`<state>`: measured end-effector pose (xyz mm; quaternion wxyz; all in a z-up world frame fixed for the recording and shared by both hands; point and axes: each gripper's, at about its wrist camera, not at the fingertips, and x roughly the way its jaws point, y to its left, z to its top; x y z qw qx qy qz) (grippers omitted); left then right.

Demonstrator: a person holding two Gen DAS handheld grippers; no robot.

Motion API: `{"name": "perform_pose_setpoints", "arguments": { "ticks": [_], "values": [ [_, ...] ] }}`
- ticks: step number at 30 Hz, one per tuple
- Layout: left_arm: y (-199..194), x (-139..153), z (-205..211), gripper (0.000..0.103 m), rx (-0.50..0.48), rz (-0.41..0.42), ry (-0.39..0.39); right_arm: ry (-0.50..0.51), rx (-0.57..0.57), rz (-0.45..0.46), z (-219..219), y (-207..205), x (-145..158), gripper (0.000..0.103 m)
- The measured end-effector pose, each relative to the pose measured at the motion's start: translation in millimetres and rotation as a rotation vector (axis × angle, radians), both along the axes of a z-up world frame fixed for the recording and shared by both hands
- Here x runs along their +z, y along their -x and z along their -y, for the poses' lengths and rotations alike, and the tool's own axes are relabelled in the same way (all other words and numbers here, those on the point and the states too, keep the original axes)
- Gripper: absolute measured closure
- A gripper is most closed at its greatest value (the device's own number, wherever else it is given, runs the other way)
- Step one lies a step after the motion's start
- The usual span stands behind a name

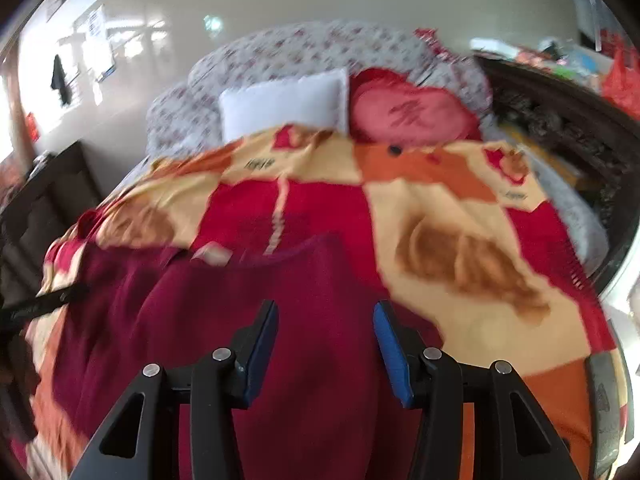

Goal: Fold small clothes

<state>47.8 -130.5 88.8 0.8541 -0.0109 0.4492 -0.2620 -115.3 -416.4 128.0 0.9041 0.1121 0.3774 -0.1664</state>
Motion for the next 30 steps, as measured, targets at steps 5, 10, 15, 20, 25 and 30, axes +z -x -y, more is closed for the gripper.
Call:
{"name": "perform_pose_setpoints", "arguments": {
  "ticks": [5,10,15,20,25,30],
  "values": [
    [-15,-3,9,0.033,-0.021,-0.01,0.02,-0.019,-0.005,-0.089,17,-18,-19,0.052],
    [-18,-5,18,0.033,-0.075,-0.004,0.025,-0.11,0.042,-0.074,29,-20,-28,0.052],
    [-23,-4,17,0.078,-0.067,0.003,0.022,-0.126,0.101,-0.047,24,-24,-28,0.096],
    [-33,8,16,0.09,-0.052,0.02,0.029,-0.118,0.082,0.034,28,-25,-5,0.096],
    [-48,15,22,0.092,-0.017,0.042,0.048,-0.051,0.02,0.006,33,-44,-7,0.096],
    [-62,-6,34,0.092,-0.007,0.0,-0.013,-0.085,-0.022,-0.084,46,-62,-46,0.096]
  ]
}}
